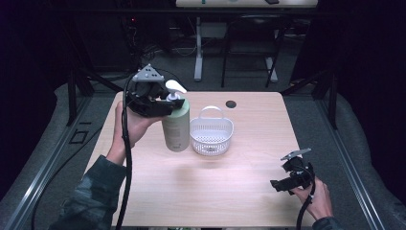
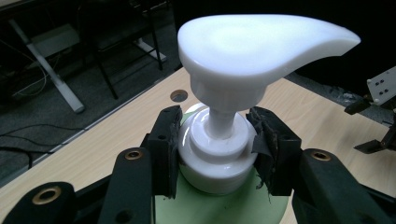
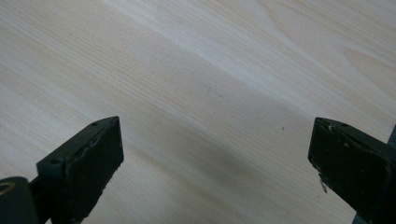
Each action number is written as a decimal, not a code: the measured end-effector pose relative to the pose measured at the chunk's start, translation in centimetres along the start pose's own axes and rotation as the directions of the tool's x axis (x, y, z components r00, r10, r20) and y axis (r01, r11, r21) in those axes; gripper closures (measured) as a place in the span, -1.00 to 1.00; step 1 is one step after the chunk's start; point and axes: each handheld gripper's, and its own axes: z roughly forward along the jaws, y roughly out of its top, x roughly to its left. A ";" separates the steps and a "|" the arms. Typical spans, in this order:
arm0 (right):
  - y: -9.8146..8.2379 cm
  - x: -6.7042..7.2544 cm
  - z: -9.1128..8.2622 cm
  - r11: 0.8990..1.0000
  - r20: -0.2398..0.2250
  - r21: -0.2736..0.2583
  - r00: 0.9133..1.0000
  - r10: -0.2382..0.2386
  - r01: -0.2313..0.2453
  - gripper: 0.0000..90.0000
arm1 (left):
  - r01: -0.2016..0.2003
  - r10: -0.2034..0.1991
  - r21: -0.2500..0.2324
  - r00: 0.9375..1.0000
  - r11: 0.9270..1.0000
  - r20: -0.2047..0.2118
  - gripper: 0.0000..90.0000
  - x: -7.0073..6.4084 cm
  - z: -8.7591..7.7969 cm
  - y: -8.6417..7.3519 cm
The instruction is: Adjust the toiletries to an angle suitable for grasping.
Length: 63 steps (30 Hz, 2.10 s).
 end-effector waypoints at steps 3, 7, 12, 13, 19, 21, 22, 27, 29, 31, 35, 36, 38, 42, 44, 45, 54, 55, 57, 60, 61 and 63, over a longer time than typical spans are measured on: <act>0.0 0.0 0.0 1.000 -0.001 0.000 1.000 0.000 0.000 -0.94 | 0.001 -0.001 -0.004 1.000 1.000 0.003 0.23 0.0 0.0 0.3; 0.0 0.0 0.0 1.000 0.001 0.000 1.000 -0.002 0.002 -0.94 | 0.001 -0.001 -0.005 1.000 1.000 0.003 0.23 0.0 0.1 0.6; 0.0 0.0 0.0 1.000 -0.001 0.001 1.000 -0.001 0.001 -0.94 | -0.004 0.004 -0.007 1.000 1.000 0.005 0.23 0.1 0.2 0.9; 0.0 0.0 0.0 1.000 -0.001 0.002 1.000 -0.002 0.002 -0.94 | -0.001 0.001 -0.009 1.000 1.000 0.005 0.23 0.1 0.2 1.0; 0.0 0.0 0.0 1.000 -0.001 0.003 1.000 -0.001 0.001 -0.94 | -0.006 0.006 -0.015 1.000 1.000 0.002 0.23 0.2 0.3 1.6; 0.0 0.0 0.0 1.000 -0.002 0.003 1.000 -0.002 0.002 -0.94 | -0.006 0.006 -0.018 1.000 1.000 0.002 0.23 0.2 0.4 1.8; 0.0 0.0 0.0 1.000 -0.002 0.004 1.000 -0.001 0.001 -0.94 | -0.002 0.002 -0.019 1.000 1.000 0.001 0.23 0.2 0.4 1.8; -0.1 0.0 0.0 1.000 -0.002 0.003 1.000 -0.001 0.001 -0.94 | -0.006 0.006 -0.023 1.000 1.000 0.000 0.23 0.3 0.7 2.3; -0.1 0.0 0.1 1.000 -0.002 0.004 1.000 -0.001 0.001 -0.94 | -0.007 0.007 -0.022 1.000 1.000 0.001 0.23 0.3 0.9 2.4; -0.1 0.0 0.1 1.000 -0.006 0.005 1.000 0.000 0.000 -0.94 | -0.008 0.008 -0.020 1.000 1.000 0.003 0.23 0.3 1.2 2.6; -0.1 0.0 0.1 1.000 -0.005 0.004 1.000 0.001 -0.001 -0.94 | -0.005 0.005 -0.023 1.000 1.000 0.007 0.23 0.3 1.5 2.9; -0.1 0.0 0.1 1.000 -0.006 0.002 1.000 0.002 -0.002 -0.94 | -0.005 0.005 -0.024 1.000 1.000 0.008 0.23 0.3 1.6 2.9; -0.1 0.0 0.1 1.000 -0.006 0.003 1.000 0.001 -0.001 -0.94 | -0.004 0.004 -0.021 1.000 1.000 0.010 0.23 0.3 1.9 3.0; -0.1 -0.1 0.1 1.000 -0.003 0.004 1.000 -0.002 0.002 -0.94 | -0.002 0.002 -0.017 1.000 1.000 0.011 0.23 0.4 2.4 3.1; -0.1 0.0 0.1 1.000 -0.007 0.003 1.000 0.000 0.000 -0.94 | 0.003 -0.003 -0.016 1.000 1.000 0.012 0.23 0.4 2.6 3.1; -0.1 0.0 0.1 1.000 -0.003 0.004 1.000 -0.002 0.002 -0.94 | 0.004 -0.004 -0.016 1.000 1.000 0.013 0.23 0.4 2.8 3.2; -0.1 -0.1 0.2 1.000 -0.003 0.005 1.000 -0.002 0.002 -0.94 | 0.006 -0.006 -0.012 1.000 1.000 0.014 0.23 0.5 3.7 3.6; -0.2 -0.1 0.2 1.000 -0.004 0.005 1.000 -0.001 0.001 -0.94 | 0.007 -0.007 -0.014 1.000 1.000 0.014 0.23 0.5 3.8 3.7; -0.2 -0.1 0.2 1.000 -0.003 0.006 1.000 -0.001 0.001 -0.94 | 0.007 -0.007 -0.012 1.000 1.000 0.017 0.23 0.5 3.9 3.8; -0.2 -0.1 0.2 1.000 -0.003 0.005 1.000 -0.002 0.003 -0.94 | 0.007 -0.007 -0.011 1.000 1.000 0.016 0.23 0.5 4.2 4.0; -0.2 0.0 0.2 1.000 -0.004 0.007 1.000 0.000 0.000 -0.94 | 0.005 -0.004 -0.013 1.000 1.000 0.014 0.23 0.5 4.3 4.0; -0.2 0.0 0.2 1.000 -0.004 0.007 1.000 0.000 0.000 -0.94 | 0.008 -0.008 -0.014 1.000 1.000 0.016 0.23 0.5 4.4 4.1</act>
